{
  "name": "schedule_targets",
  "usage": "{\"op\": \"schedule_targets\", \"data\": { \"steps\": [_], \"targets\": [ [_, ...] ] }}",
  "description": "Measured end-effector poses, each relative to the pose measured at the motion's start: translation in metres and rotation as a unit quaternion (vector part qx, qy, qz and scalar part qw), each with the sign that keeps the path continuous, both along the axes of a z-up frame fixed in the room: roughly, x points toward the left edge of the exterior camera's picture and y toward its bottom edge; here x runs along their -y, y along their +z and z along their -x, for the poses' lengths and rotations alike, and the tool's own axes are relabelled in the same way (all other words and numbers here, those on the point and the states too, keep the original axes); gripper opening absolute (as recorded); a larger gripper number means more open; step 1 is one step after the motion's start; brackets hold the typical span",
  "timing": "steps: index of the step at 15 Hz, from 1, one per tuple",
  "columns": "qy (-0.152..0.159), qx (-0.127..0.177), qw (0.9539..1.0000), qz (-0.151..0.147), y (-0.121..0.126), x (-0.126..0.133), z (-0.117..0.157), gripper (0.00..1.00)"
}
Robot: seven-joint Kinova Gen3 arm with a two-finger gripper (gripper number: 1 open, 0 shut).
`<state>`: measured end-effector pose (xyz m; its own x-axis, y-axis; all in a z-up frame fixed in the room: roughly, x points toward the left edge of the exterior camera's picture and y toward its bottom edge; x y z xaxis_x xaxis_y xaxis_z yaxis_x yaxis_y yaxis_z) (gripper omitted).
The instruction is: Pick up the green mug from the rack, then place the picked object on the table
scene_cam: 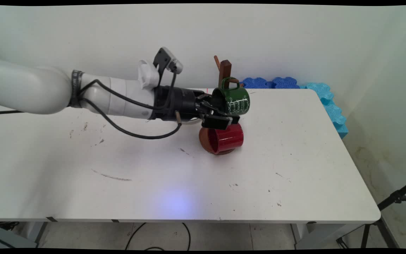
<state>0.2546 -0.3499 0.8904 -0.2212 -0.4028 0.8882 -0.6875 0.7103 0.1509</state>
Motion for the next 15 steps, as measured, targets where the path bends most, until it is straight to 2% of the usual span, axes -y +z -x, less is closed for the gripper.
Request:
{"op": "schedule_targets", "data": {
  "steps": [7,8,15],
  "targets": [
    [0.004,-0.001,1.0000,0.003,-0.007,0.013,0.014,1.00],
    [0.005,-0.001,1.0000,0.003,-0.008,0.015,0.015,0.00],
    [0.009,-0.001,1.0000,0.001,-0.011,0.018,0.018,0.00]
  ]
}}
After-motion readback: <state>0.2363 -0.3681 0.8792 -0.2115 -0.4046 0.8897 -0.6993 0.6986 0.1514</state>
